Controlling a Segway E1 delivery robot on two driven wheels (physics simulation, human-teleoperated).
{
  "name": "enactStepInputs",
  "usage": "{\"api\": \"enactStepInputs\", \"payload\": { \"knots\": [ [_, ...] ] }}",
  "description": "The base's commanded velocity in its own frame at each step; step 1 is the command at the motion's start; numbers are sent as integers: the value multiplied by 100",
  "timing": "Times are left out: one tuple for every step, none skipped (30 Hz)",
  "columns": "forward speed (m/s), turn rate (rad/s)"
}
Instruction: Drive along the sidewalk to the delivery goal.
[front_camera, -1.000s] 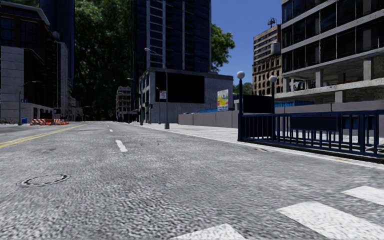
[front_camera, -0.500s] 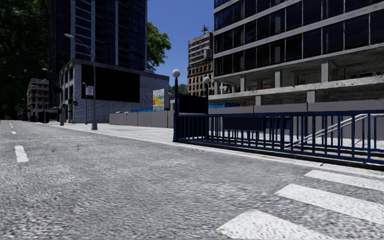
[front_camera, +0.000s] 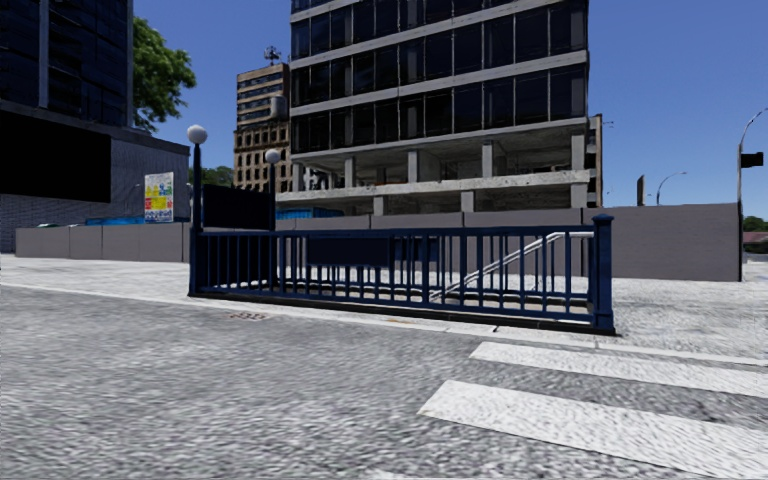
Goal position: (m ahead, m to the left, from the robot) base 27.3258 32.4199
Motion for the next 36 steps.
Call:
{"api": "enactStepInputs", "payload": {
  "knots": [
    [88,-80],
    [88,-80],
    [88,-80],
    [88,-80],
    [88,-80],
    [88,-80],
    [88,-80],
    [88,-80],
    [88,-80],
    [88,-80],
    [88,-80],
    [88,-80],
    [88,-80],
    [88,-80],
    [88,-80],
    [88,-80],
    [88,-80],
    [88,-80],
    [88,-80],
    [88,-80],
    [88,-80],
    [88,-80],
    [88,-80],
    [88,-80],
    [88,-80],
    [88,-80],
    [88,-80],
    [88,-80],
    [88,-80],
    [88,-80],
    [88,-80],
    [88,-80],
    [89,-80],
    [89,-80],
    [89,-80],
    [89,-80]
  ]
}}
